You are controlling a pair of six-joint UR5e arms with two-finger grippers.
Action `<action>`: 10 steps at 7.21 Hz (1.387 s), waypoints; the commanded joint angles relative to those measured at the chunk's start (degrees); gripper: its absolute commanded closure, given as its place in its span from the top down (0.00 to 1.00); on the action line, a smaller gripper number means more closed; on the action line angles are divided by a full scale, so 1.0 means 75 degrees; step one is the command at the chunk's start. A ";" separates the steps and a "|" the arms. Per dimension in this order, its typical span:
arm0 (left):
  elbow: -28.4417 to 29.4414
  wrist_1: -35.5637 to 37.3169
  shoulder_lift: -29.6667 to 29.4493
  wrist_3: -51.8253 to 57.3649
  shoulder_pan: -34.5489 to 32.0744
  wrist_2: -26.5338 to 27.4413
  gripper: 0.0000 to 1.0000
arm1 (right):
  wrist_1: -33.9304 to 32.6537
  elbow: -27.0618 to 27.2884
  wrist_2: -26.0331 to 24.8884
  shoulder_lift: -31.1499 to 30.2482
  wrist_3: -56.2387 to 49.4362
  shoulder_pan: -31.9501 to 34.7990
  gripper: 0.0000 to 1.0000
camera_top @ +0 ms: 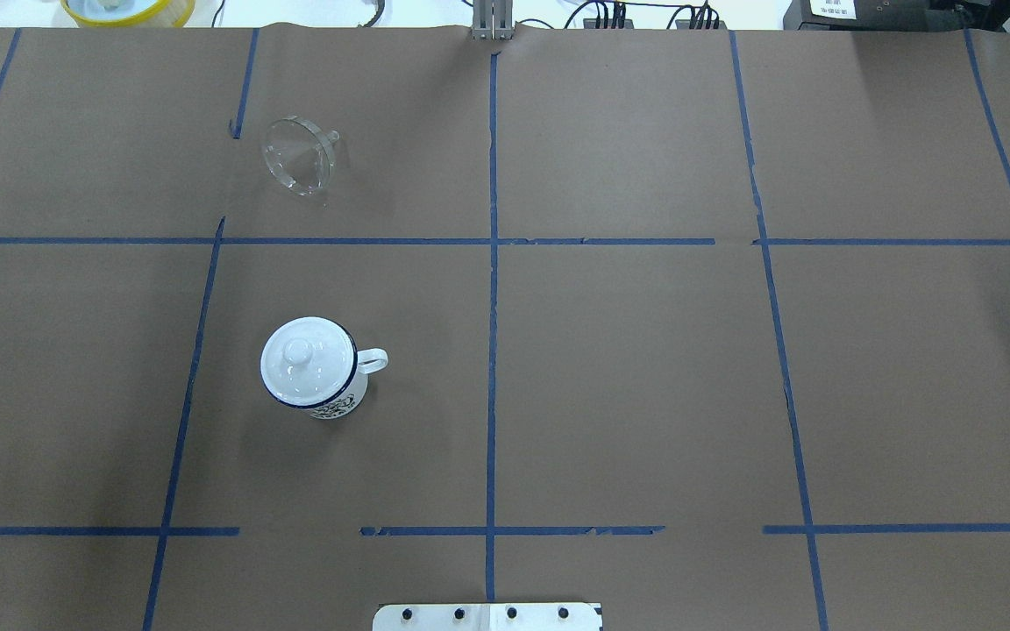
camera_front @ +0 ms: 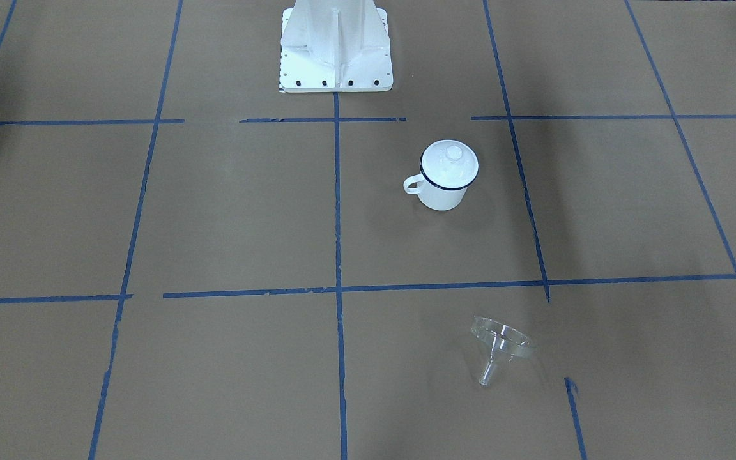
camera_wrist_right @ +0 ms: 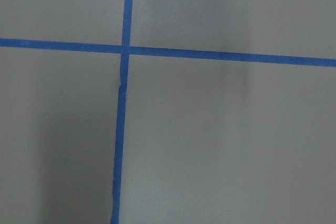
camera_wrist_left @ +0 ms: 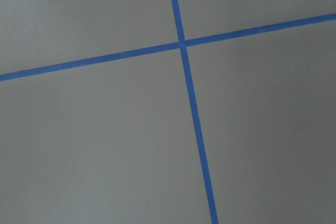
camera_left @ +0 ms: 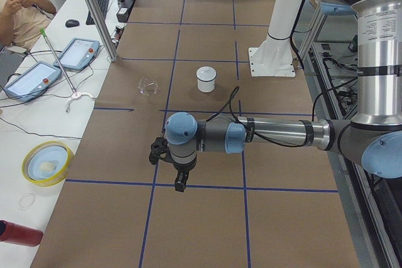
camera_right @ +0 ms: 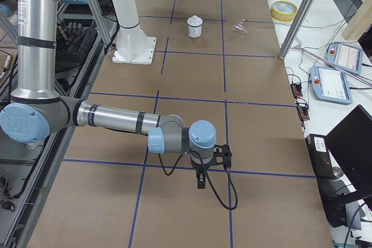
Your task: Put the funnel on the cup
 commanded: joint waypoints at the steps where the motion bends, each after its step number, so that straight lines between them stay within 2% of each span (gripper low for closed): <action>1: -0.0516 -0.0081 -0.0266 -0.0060 0.0114 -0.0198 1.00 | 0.0000 0.0000 0.0000 0.0000 0.0000 0.0000 1.00; 2: -0.0577 -0.0093 -0.0651 -0.0060 0.0149 -0.0421 1.00 | 0.0000 0.0000 0.0000 0.0000 0.0000 0.0000 1.00; 3: -0.0461 -0.0209 -0.1363 -0.0118 0.0150 -0.0388 1.00 | 0.0000 0.0000 0.0000 0.0000 0.0000 0.0000 1.00; 4: -0.0483 -0.0245 -0.1811 -0.0989 0.0138 -0.0353 1.00 | 0.0000 0.0000 0.0000 0.0000 0.0000 0.0000 1.00; 5: -0.0611 -0.0999 -0.1862 -0.1925 0.0161 -0.0341 1.00 | 0.0000 0.0000 0.0000 0.0000 0.0000 0.0000 1.00; 7: -0.0565 -0.3105 -0.1092 -0.2075 0.0428 -0.0458 1.00 | 0.0000 0.0000 0.0000 0.0000 0.0000 0.0000 1.00; 9: -0.0798 -0.3351 -0.1449 -0.4699 0.2204 -0.0424 1.00 | 0.0000 0.0000 0.0000 0.0000 0.0000 0.0000 1.00; 10: -0.1333 -0.3328 -0.1499 -0.6243 0.3129 0.0343 1.00 | 0.0000 0.0011 0.0000 0.0000 0.0000 0.0000 1.00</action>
